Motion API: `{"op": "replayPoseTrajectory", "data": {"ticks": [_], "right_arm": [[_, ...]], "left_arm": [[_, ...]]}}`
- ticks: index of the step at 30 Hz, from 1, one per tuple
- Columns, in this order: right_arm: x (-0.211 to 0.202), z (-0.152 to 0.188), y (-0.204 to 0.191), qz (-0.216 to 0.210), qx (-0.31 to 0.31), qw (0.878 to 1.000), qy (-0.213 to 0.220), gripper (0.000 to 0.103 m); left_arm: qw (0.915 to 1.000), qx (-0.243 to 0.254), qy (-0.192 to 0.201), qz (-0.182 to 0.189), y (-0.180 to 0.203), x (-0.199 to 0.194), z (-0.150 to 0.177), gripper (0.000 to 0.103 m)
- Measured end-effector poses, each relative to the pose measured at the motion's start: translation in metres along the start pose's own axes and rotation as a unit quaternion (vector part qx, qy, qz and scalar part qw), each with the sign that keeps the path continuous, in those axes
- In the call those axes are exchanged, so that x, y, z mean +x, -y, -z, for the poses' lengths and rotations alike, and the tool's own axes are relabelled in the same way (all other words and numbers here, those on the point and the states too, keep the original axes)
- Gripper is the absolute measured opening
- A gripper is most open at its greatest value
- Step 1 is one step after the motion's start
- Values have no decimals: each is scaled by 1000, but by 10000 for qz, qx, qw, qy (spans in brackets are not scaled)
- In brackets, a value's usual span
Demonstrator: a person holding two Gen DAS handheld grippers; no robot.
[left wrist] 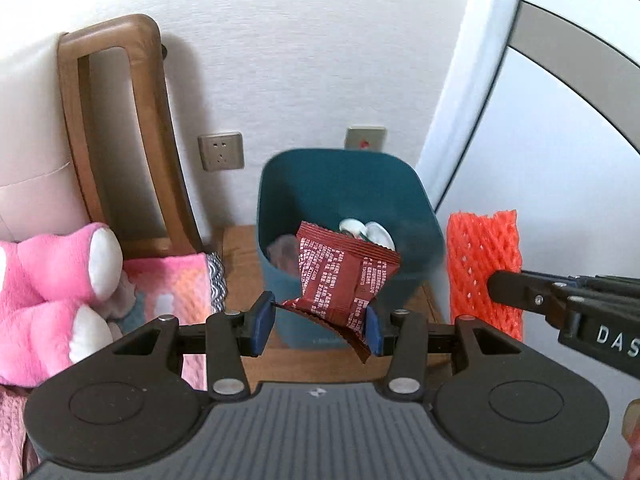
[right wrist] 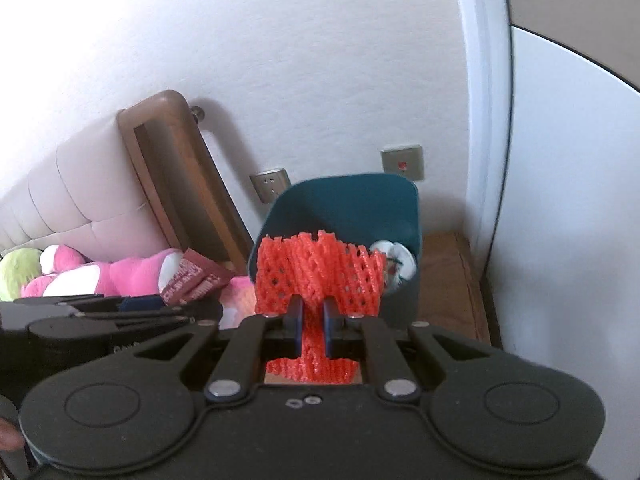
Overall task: Collect trash
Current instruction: 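Lift the red wrapper and orange foam net up over the teal bin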
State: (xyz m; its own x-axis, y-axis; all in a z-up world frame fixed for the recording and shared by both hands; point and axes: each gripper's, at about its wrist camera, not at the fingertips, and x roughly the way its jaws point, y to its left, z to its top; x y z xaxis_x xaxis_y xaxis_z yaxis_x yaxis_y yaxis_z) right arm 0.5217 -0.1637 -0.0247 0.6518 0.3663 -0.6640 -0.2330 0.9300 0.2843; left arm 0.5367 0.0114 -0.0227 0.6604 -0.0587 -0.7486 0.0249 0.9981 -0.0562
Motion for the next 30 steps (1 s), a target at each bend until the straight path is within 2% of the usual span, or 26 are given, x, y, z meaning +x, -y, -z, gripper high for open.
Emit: {"op": "replayPoseTrajectory", "data": {"ticks": [4,10,12,18,22,30], "right_arm": [[33,-21,10,-69,-99,9999,-99,8],[107,-60,40,-98,-210,9985,-488,8],[135,-70,51,-117,-265,9971,-707,8],[214,-77,71,-100,-647,9865,-1502,8],[242,-76,75,-186,-767,9804,-1806,8],[258,-81,66,-77,-1414,9728,-1832,13]], "left_arm": [[9998,54,-69,-162,3,29,-22,45],[9976,65,-443,-532,17,105,-58,45],[9955,103,-646,-683,22,132,-67,45],[9879,-83,-1319,-814,26,202,-78,45],[9825,-81,-1628,-896,28,236,-76,45],[9758,73,-1972,-948,37,269,-68,46]]}}
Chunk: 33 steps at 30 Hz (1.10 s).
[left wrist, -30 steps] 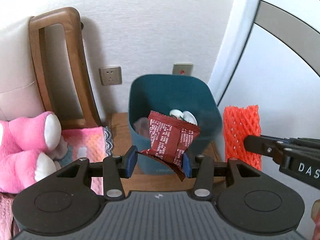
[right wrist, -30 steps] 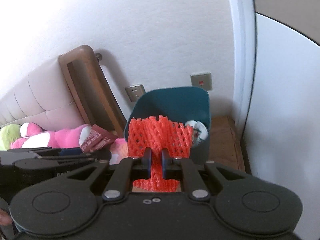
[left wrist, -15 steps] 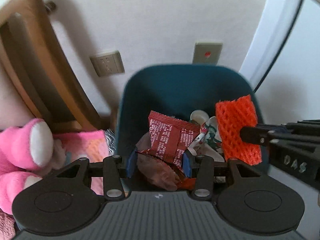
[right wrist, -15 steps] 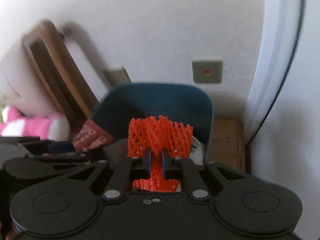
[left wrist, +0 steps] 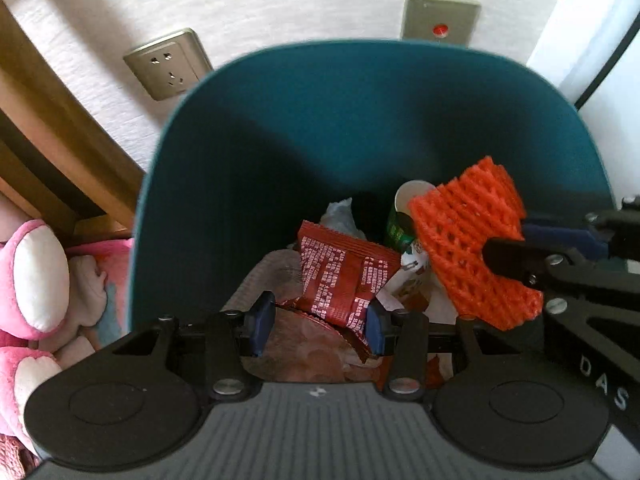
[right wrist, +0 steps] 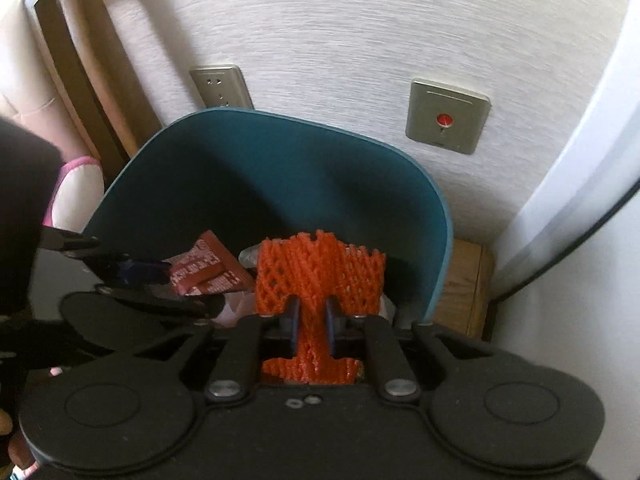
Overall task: Collect trash
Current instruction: 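Lift the red wrapper and orange foam net up over the teal bin, then open the left tool over the bin while the right tool releases the foam net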
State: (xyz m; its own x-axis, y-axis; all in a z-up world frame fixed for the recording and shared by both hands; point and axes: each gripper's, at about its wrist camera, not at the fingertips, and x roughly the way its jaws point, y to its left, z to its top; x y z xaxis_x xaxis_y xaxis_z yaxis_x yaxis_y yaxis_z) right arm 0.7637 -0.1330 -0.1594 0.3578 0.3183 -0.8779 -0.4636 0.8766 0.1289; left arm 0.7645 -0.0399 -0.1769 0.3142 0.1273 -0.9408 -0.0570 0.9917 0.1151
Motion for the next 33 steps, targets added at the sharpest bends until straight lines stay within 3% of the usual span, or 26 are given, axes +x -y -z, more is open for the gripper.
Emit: {"op": "replayPoseTrajectory", "data": {"ticks": [4,7,11,15,24,33], "right_arm": [[0,-2,-1,-12,-102,9999,-54,16],[-1,-5,0,-55,-56,9999,-69,22],[-4,-10,7,-128,82,9999,-38,30],[-11,-12,10,-197,160,9997,39,30],[-67,-4,-5,-233,333,9976,561,33],[-131,31,-31,-232,606,9902,1239,35]], "left_arm": [[9998,-24,-216,9,2,11,1,48],[9993,-219,-278,78,-3,12,2,60],[9987,-400,-184,243,-9,4,5,61],[9987,-416,-17,305,-9,-13,12,61],[9954,-491,618,536,-21,-66,30,64],[9851,-294,1515,762,-38,-141,68,64]]}}
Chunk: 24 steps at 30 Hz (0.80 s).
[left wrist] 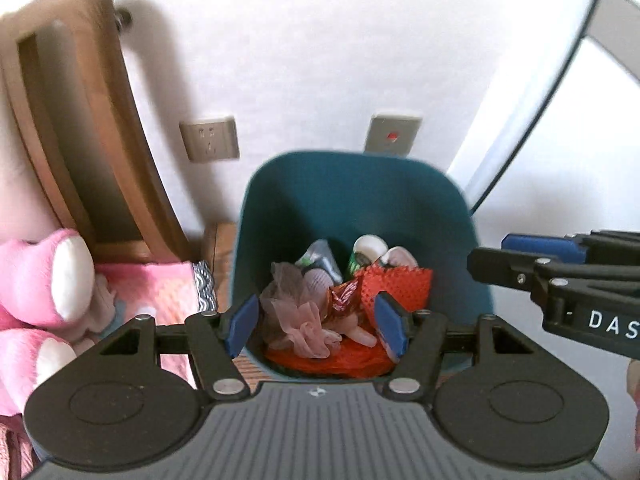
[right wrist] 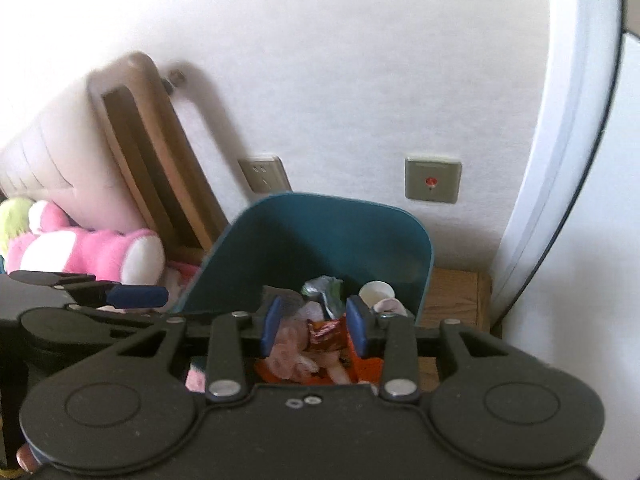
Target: Collect trash
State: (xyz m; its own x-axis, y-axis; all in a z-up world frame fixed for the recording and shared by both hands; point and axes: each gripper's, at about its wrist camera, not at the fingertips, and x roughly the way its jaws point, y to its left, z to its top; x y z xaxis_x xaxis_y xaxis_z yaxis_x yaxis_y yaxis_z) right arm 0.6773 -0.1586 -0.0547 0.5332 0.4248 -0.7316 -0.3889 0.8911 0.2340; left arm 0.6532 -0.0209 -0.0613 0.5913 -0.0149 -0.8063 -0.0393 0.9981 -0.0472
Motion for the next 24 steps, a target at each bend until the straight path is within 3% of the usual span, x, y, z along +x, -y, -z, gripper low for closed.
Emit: {"op": "replayPoseTrajectory", "data": {"ticks": [8,16,24], "right_arm": [[-67,37,-32,-145,115,9976,672,41],[-121,76,-70,-404,-84,9922,1175,55],[-149,100,-87,-356,-168,9859,1628,60]], "left_arm": [[9971,180,709,219,-6,-83,33,64],[9898,187,1386,280,-16,-151,75,80],[9868,-79,1525,545,-30,-184,107,84]]}}
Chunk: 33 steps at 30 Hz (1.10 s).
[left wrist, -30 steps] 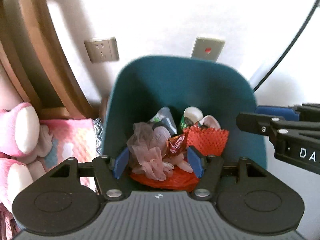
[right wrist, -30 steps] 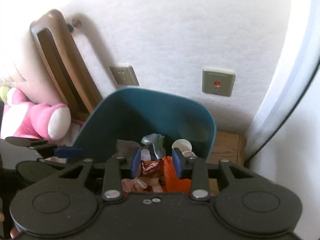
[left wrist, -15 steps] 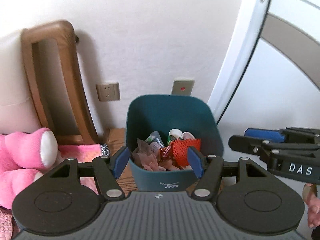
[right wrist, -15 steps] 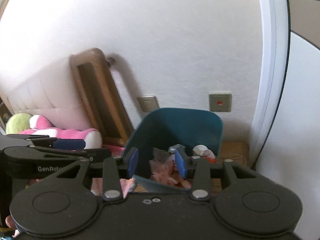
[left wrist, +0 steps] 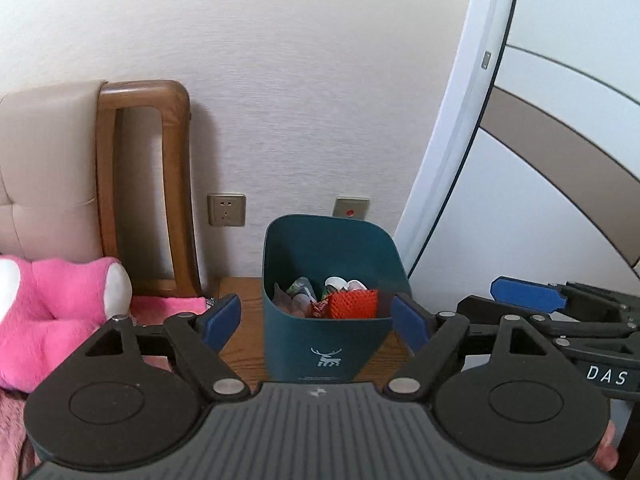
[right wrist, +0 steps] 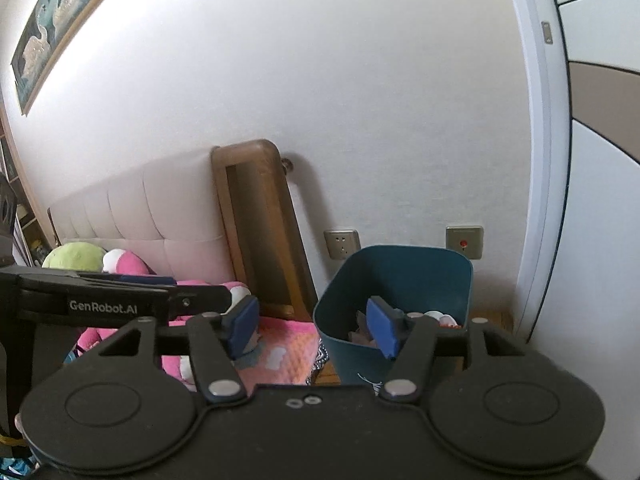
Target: Collect trash
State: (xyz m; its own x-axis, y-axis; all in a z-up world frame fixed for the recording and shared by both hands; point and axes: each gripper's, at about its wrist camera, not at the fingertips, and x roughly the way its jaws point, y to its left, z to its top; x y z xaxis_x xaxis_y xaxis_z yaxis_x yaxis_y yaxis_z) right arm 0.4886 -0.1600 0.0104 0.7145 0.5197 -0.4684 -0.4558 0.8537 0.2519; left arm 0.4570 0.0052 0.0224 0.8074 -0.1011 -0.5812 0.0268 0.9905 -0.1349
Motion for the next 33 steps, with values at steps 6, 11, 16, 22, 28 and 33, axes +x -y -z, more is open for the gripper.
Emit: {"op": "replayPoseTrajectory", "data": {"ticks": [6,11,16,22,28,33], "right_arm": [[-11,8,-12,106,-163,9997,129,74],[-18,12,-16,134,-229,9995,149,78],[-22,14,-16,215,-179,9994,180,79],[-23,14,-17,275,-145,9993,185,80],[-22,15,-17,314,-91,9993,157,81],[-21,15,-17,351,-48,9992,157,81]], "left_arm": [[9999,16,134,-46,-1,-13,14,103],[9998,65,183,-35,0,-22,22,103],[9996,-1,277,-37,-1,-27,24,103],[9993,-95,349,-132,-6,-30,24,103],[9992,-115,336,-159,-8,-31,25,103],[9992,-96,358,-142,-9,-31,25,103]]}}
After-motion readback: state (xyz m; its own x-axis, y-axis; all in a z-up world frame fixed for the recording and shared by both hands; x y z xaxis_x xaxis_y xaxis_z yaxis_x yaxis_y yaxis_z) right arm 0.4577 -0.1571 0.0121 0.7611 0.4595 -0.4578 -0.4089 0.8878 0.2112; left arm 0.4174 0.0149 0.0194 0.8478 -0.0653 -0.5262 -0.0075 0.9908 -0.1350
